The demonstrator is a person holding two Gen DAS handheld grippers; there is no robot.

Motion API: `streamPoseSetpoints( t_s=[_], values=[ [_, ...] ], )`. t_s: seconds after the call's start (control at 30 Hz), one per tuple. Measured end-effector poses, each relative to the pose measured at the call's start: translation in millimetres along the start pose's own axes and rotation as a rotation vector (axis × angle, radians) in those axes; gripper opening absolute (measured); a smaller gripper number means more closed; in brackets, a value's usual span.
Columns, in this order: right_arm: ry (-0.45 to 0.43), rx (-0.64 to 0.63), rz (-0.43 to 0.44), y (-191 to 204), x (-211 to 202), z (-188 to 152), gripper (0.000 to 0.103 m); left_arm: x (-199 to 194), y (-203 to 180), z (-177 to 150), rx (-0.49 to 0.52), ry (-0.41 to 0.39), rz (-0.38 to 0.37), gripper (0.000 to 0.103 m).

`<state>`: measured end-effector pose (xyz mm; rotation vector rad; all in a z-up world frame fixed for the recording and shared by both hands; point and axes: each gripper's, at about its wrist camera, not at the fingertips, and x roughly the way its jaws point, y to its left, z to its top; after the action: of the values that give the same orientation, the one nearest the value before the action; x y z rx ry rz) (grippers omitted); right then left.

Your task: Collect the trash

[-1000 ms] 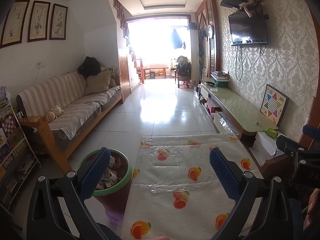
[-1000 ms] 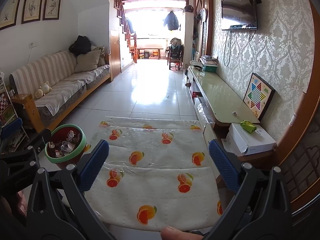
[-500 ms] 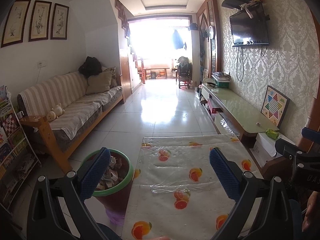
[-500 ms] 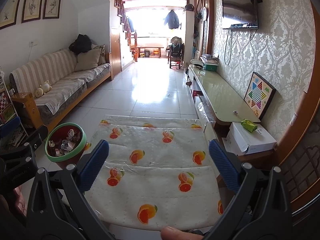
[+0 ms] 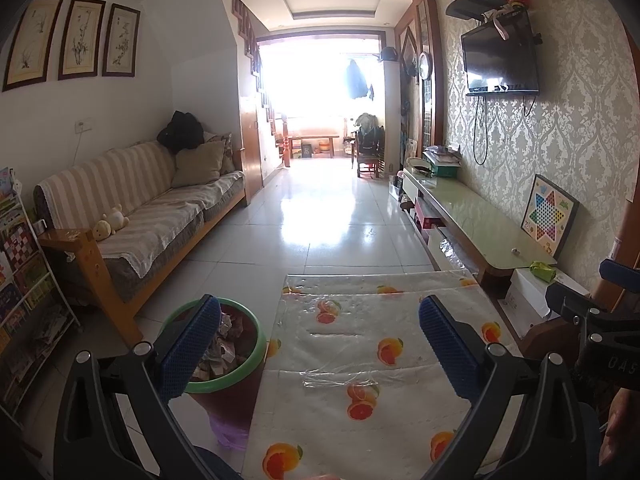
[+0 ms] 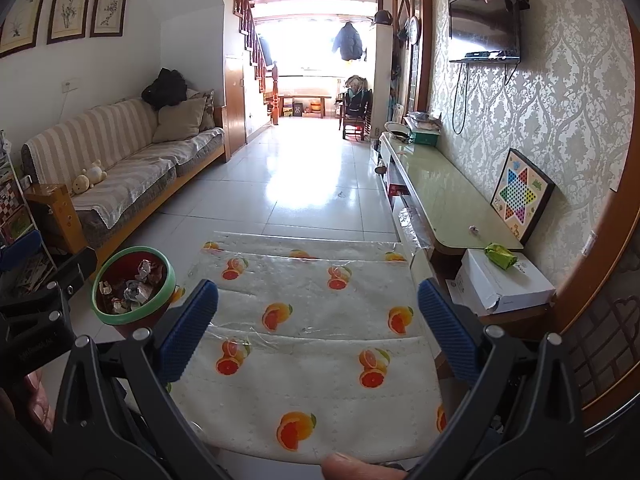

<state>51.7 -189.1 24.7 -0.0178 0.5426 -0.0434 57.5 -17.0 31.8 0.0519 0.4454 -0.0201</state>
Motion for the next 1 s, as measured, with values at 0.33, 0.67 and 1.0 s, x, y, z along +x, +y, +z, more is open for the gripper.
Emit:
streamPoseSetpoints(
  t_s=[0.33, 0.67, 1.0],
  values=[
    [0.008, -0.001, 0.006, 0.5, 2.3, -2.0, 0.098, 4.7, -0.7, -1.3, -0.018, 0.020, -0.013, 0.095],
    [0.011, -0.002, 0.004, -1.5, 4.6, -4.3, 0.098, 5.9, -1.0, -4.6, -0.015, 0.013, -0.001, 0.095],
    [0.019, -0.003, 0.004, -4.9, 6.2, -5.1, 0.098, 1.2, 6.9, -4.5, -0.059, -0.001, 0.029, 0.095]
  ],
)
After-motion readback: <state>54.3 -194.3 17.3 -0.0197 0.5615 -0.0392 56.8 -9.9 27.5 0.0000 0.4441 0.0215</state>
